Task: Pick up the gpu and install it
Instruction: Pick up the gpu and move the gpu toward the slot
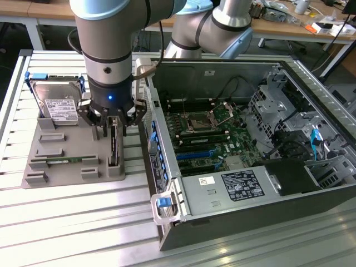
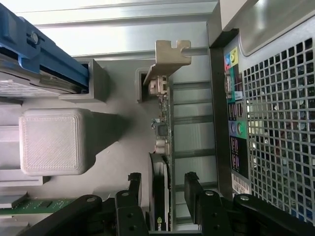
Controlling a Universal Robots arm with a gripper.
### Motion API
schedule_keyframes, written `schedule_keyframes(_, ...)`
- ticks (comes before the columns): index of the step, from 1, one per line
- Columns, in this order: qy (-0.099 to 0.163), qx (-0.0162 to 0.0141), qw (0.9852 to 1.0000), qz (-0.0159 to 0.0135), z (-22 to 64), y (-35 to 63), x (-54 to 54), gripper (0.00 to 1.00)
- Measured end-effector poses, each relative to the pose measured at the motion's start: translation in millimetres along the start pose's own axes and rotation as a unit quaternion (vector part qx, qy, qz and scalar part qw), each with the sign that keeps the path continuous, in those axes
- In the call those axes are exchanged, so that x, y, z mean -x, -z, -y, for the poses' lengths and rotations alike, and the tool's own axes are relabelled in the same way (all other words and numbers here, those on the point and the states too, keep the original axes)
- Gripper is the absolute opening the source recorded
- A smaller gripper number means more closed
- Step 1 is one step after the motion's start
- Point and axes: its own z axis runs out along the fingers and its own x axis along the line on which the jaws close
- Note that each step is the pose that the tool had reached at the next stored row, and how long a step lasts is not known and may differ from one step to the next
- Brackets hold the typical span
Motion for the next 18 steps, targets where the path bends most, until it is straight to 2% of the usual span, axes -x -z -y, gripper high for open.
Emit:
schedule_keyframes(9, 0.000, 0.0000, 1.0000, 0.0000, -1.7, 0.0, -0.1, 0.48)
schedule_keyframes(10, 0.000, 0.0000, 1.0000, 0.0000, -1.7, 0.0, -0.2, 0.40)
schedule_keyframes(11, 0.000, 0.0000, 1.0000, -0.0002, -1.7, 0.0, -0.2, 0.40)
schedule_keyframes(12, 0.000, 0.0000, 1.0000, -0.0001, -1.7, 0.0, -0.2, 0.27)
schedule_keyframes(18, 0.000, 0.0000, 1.0000, 0.0000, -1.7, 0.0, -0.2, 0.27)
